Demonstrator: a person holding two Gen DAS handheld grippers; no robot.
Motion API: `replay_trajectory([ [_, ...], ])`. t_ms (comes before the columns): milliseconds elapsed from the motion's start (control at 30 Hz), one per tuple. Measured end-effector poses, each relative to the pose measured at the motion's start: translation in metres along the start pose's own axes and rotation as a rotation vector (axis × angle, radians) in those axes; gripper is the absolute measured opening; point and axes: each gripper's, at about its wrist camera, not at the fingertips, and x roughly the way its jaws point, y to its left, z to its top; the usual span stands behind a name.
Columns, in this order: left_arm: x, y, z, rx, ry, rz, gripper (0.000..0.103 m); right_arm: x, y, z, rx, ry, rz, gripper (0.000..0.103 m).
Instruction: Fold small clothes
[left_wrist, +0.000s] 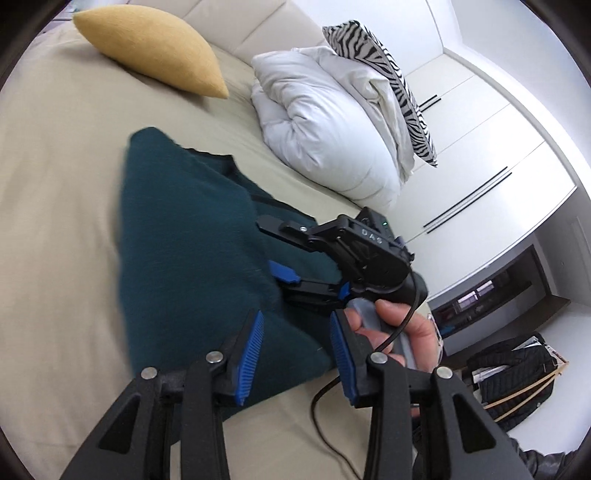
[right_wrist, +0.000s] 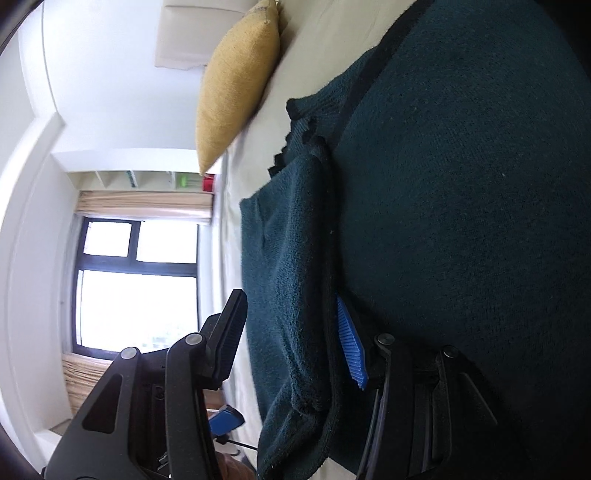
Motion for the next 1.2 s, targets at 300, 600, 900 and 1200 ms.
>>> replay_trajectory([
  [300, -0.016, 0.025, -0.016, -0.057, 0.004, 0.029, 0.040, 0.030, 0.035, -0.006, -0.189, 0.018, -0.283, 0.011],
  [600, -0.008, 0.011, -0.016, -0.030, 0.019, 0.023, 0.040, -0.043, 0.038, 0.012, -0.259, -0.061, -0.365, 0.010],
  [900, 0.017, -0.010, -0.019, 0.011, 0.068, 0.028, 0.040, -0.139, -0.011, 0.030, -0.205, -0.132, -0.463, 0.010],
  [1200, 0.043, -0.038, -0.012, 0.075, 0.091, 0.063, 0.043, -0.149, -0.032, 0.028, -0.165, -0.175, -0.418, 0.010],
])
